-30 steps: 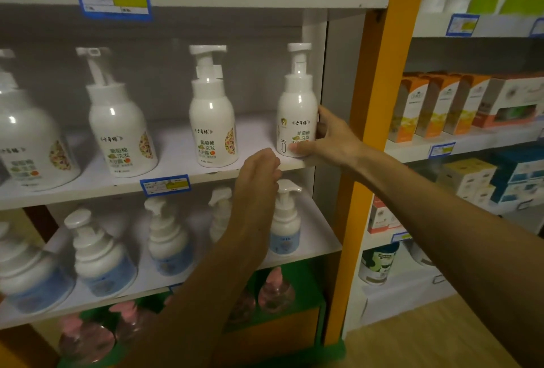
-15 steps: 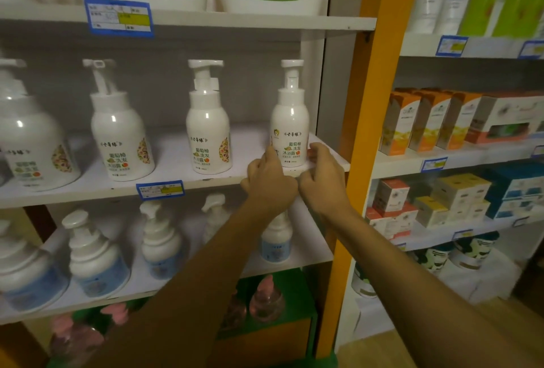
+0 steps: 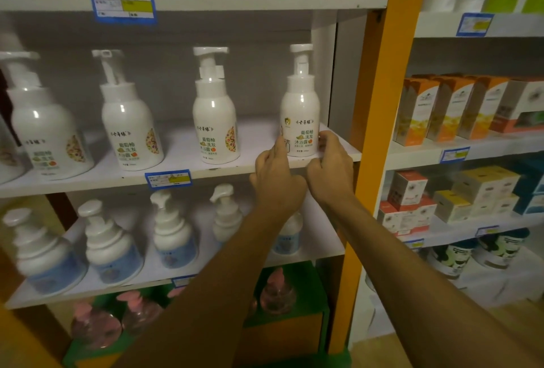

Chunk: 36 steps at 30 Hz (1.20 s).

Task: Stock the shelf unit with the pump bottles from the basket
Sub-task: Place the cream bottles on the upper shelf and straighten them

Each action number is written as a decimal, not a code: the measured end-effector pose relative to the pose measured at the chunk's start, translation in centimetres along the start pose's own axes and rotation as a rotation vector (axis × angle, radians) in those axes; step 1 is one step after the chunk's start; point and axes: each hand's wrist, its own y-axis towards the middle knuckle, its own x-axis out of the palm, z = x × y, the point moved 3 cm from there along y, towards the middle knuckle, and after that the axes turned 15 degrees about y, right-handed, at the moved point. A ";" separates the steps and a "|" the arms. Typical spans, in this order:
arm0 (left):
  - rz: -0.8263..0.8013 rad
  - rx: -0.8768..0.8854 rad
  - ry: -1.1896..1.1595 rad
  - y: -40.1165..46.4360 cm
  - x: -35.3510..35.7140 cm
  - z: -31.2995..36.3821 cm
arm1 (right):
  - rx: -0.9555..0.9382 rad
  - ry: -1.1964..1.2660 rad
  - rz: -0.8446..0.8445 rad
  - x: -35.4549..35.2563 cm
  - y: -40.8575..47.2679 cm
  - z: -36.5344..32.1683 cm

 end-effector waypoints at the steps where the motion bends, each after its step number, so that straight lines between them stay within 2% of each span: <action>1: -0.001 0.006 0.006 0.1 0.0 0.0 | 0.005 -0.001 0.005 0.0 0.0 0.0; 12: -0.009 0.035 -0.010 0.0 0.0 -0.2 | 0.013 -0.011 0.005 0.3 -0.1 0.3; 15: -0.007 0.055 -0.137 -0.3 -0.6 -0.6 | 0.026 0.036 -0.045 0.1 -0.1 0.1; 16: 0.044 0.057 -0.182 -0.6 -1.0 -1.0 | 0.035 0.054 -0.046 -0.1 -0.3 0.0; 18: 0.272 0.102 -0.188 -1.9 -2.3 -2.4 | 0.021 0.070 0.020 -0.3 -1.4 -0.6; 21: 0.645 0.160 -0.106 -3.3 -4.7 -5.4 | -0.250 0.040 0.128 0.9 -4.3 -2.7; 23: 0.728 0.095 0.001 -3.0 -6.7 -7.5 | -0.407 0.047 0.051 3.2 -5.7 -4.0; 25: 0.660 0.015 0.081 -2.3 -8.4 -9.0 | -0.431 0.076 -0.081 5.6 -6.0 -5.2; 29: 0.327 -0.092 0.261 -0.2 -9.8 -10.5 | -0.272 0.013 -0.260 8.8 -4.2 -5.4; 32: 0.160 -0.024 0.395 1.0 -9.7 -10.7 | -0.173 -0.125 -0.332 9.8 -3.3 -4.6; 36: 0.115 0.121 0.480 1.4 -8.7 -11.1 | -0.179 -0.201 -0.338 9.8 -3.4 -3.6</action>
